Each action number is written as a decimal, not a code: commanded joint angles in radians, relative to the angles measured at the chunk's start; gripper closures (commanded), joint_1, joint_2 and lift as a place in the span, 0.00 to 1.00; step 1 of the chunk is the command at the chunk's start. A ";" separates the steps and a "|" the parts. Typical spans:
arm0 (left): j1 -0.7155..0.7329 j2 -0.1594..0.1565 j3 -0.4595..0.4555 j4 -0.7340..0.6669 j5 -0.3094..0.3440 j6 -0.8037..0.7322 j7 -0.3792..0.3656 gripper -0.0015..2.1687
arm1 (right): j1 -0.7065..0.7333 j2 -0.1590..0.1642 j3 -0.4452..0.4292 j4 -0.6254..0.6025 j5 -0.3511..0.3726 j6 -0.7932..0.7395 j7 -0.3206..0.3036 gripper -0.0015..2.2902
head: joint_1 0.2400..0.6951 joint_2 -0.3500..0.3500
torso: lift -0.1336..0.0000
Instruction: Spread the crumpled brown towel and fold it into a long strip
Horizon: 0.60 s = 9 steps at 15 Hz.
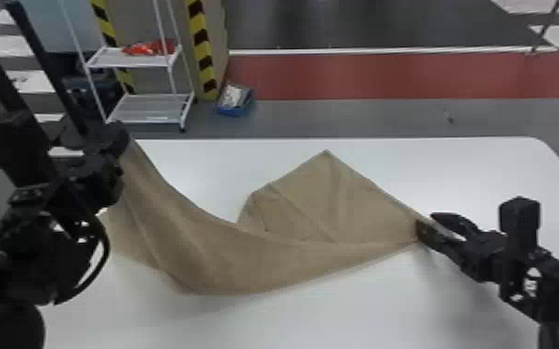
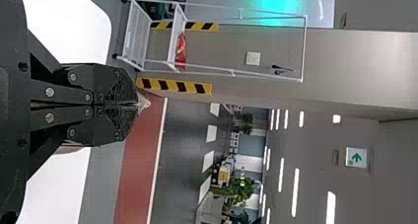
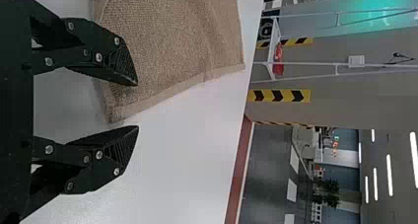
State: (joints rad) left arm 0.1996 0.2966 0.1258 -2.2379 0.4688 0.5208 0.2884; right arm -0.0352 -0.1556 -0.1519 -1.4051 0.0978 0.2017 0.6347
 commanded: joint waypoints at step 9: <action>0.014 0.006 0.015 -0.020 0.005 0.000 0.002 0.67 | 0.097 0.001 -0.040 -0.285 -0.030 0.203 0.083 0.65 | 1.00 0.62 | 0.07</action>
State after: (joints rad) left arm 0.2062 0.2980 0.1323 -2.2459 0.4682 0.5209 0.2910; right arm 0.0357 -0.1552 -0.1679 -1.6105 0.0738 0.3615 0.7105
